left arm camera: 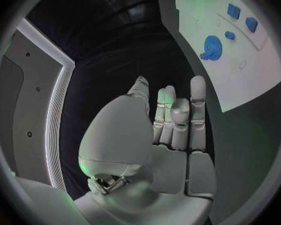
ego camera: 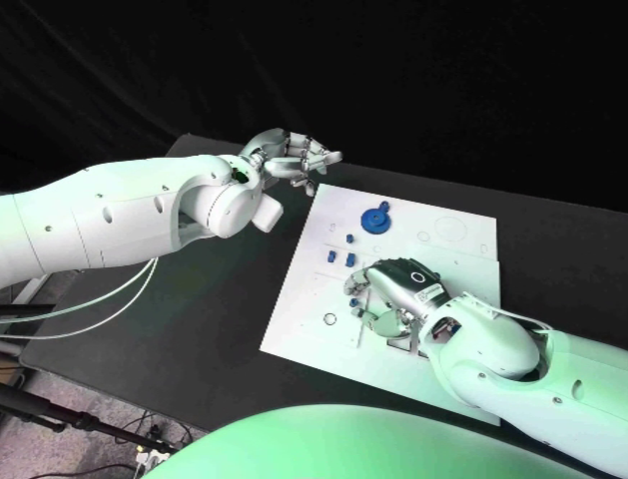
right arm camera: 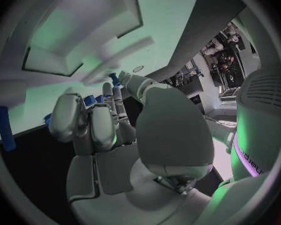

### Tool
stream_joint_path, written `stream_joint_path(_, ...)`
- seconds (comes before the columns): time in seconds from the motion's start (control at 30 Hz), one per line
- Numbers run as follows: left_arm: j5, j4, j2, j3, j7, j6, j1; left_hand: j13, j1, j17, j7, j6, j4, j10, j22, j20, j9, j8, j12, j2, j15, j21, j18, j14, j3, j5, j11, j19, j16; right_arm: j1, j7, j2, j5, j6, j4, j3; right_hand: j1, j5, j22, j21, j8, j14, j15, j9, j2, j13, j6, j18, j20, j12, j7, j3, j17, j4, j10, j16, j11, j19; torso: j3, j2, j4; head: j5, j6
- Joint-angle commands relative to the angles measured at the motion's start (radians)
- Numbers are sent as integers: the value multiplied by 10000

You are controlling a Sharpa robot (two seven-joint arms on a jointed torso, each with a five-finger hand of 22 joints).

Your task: Assemble the parts on the task board

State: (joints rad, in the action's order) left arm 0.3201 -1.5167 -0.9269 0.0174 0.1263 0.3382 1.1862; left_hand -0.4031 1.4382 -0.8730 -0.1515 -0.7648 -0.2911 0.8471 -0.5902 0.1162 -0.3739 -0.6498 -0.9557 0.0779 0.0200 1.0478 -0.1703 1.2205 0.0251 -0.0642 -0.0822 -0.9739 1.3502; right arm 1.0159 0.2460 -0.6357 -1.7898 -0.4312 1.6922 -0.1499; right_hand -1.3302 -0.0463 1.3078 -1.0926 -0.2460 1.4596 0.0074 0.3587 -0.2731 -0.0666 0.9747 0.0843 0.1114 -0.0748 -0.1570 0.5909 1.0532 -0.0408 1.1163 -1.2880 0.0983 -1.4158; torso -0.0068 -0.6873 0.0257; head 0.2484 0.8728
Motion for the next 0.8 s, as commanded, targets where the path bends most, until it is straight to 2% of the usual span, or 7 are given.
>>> stream_joint_path(0.03,37,-7,25,9,17,-164,13,10,17,-6,3,67,-6,-54,8,72,15,38,26,66,16,-28,-137,21,64,-4,-15,-6,34,-9,-100,-29,-130,-126,48,-2,-122,-65,814,426,206,-44,91,-48,-18,9,-102,119,25,24,-23,-700,-191,51,-424,145,49,158,-1,-2,0,-25,-2)
stream_joint_path(0.2,37,5,28,8,16,-168,13,10,17,-6,3,67,-6,-54,8,72,15,38,26,66,16,-28,-137,21,64,-4,-15,-6,34,-6,-106,-201,-146,-359,257,-1,-633,-72,711,667,538,-54,67,-135,369,-3,-115,146,20,-273,42,-2290,-300,-121,-780,233,26,155,0,7,-7,-76,-2)
stream_joint_path(0.37,37,28,33,8,20,-187,12,21,13,-8,-2,78,-6,-64,6,77,22,38,31,68,21,-26,-138,19,65,-4,-21,-7,44,144,-107,-660,-25,-574,730,31,-780,-73,705,686,625,-52,64,-159,458,-4,-66,145,17,-391,54,-2689,-327,-255,-841,252,21,133,-5,30,-16,-258,-2)
stream_joint_path(0.43,37,37,35,8,33,-202,11,26,12,-9,-5,84,-5,-69,5,79,25,37,34,70,24,-24,-138,18,66,-4,-23,-7,49,315,-107,-927,295,-585,935,55,-803,-73,726,626,635,-56,57,-161,489,-11,-27,134,12,-445,63,-2773,-393,-308,-810,286,10,105,0,42,-26,-322,-2)
stream_joint_path(0.6,8,65,12,6,159,-279,8,99,-10,295,-62,188,-5,-179,12,111,73,72,109,76,67,-48,-134,-188,73,-7,-75,30,-40,1080,-147,-1911,2132,-340,1280,106,-794,-68,733,626,739,-13,14,-193,554,-49,37,132,-23,-766,34,-2951,-341,-556,-446,242,-38,66,-12,115,-107,-693,-2)
stream_joint_path(0.73,-154,84,-4,5,431,-348,3,450,-11,1869,-230,468,2,-514,159,252,259,187,479,78,225,-336,-133,-1276,123,-8,-248,251,-717,1600,-298,-2567,3116,130,1237,120,-713,-65,740,635,840,15,25,-219,464,-35,-14,128,-22,-843,-5,-3195,-279,-705,-375,190,-21,54,-26,169,-171,-1013,-164)
stream_joint_path(0.8,-247,90,-14,4,623,-329,0,473,4,1877,-240,482,5,-515,170,262,273,191,491,71,234,-356,-135,-1286,136,-10,-256,257,-727,1776,-372,-2853,3306,401,1165,123,-790,-64,672,867,1003,-24,81,-255,511,-8,-185,164,4,-844,-71,-3701,-388,-882,-500,252,30,126,-28,190,-201,-1135,-243)
